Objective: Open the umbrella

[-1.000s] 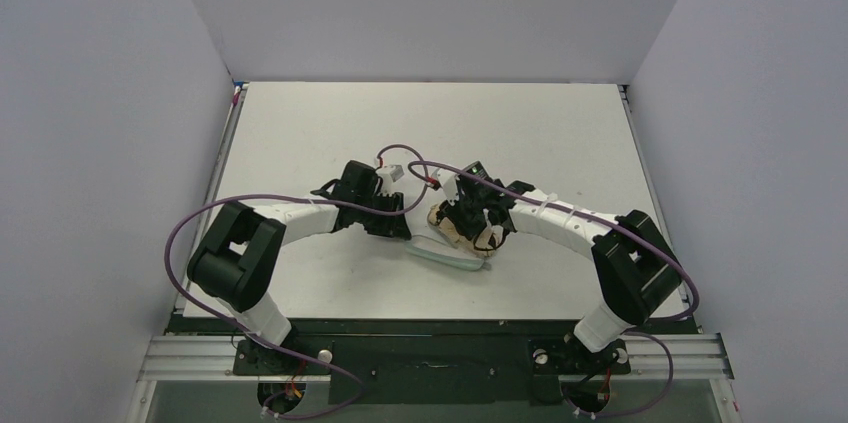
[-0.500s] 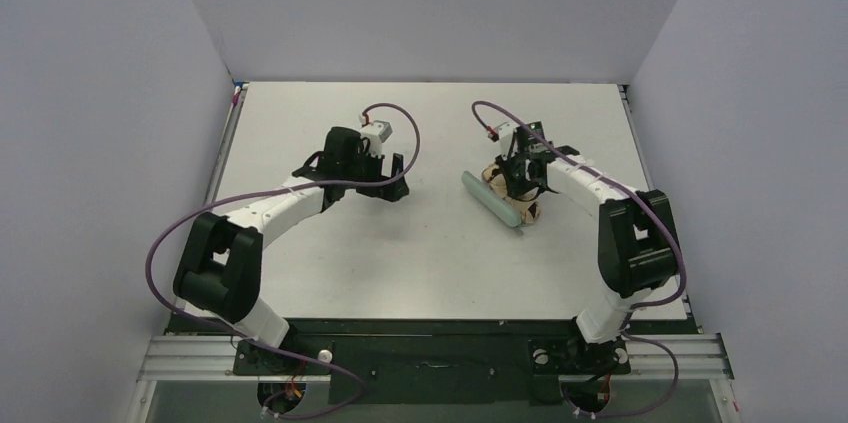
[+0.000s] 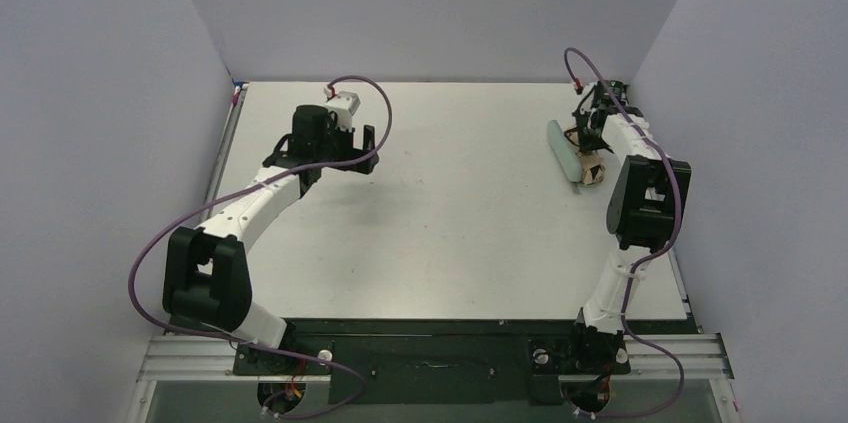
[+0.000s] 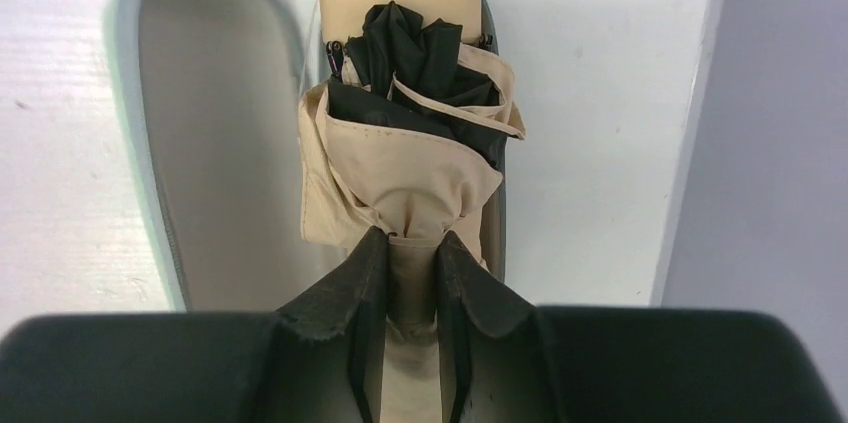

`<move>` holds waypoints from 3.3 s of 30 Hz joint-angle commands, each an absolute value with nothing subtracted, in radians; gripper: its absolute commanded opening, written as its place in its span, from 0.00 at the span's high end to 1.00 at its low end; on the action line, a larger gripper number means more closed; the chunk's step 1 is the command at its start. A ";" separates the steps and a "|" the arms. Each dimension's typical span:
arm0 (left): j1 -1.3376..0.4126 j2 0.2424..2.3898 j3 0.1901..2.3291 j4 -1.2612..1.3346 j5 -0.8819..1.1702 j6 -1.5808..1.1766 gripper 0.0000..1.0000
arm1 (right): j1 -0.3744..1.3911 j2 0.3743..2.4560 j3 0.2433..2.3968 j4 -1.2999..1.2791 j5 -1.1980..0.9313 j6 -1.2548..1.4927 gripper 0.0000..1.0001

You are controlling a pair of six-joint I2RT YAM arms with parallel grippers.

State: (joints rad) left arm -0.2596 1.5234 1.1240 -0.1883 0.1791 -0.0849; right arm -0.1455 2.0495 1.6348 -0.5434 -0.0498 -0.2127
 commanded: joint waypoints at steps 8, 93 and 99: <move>-0.218 1.548 1.286 -0.199 0.174 -0.051 0.03 | -0.160 1.960 1.929 -0.503 -0.233 -0.145 1.00; -0.293 1.218 1.087 0.021 0.935 -0.573 1.00 | 0.829 0.855 1.062 -0.547 -0.118 -0.699 1.00; -0.233 1.178 1.086 -0.111 0.920 -0.479 1.00 | 0.807 0.856 1.056 -0.571 -0.115 -0.692 1.00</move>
State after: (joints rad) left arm -0.2890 1.2224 1.0813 -0.0666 0.9257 -0.5564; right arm 0.8257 0.8829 1.0508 -0.5804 -0.1524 -0.6807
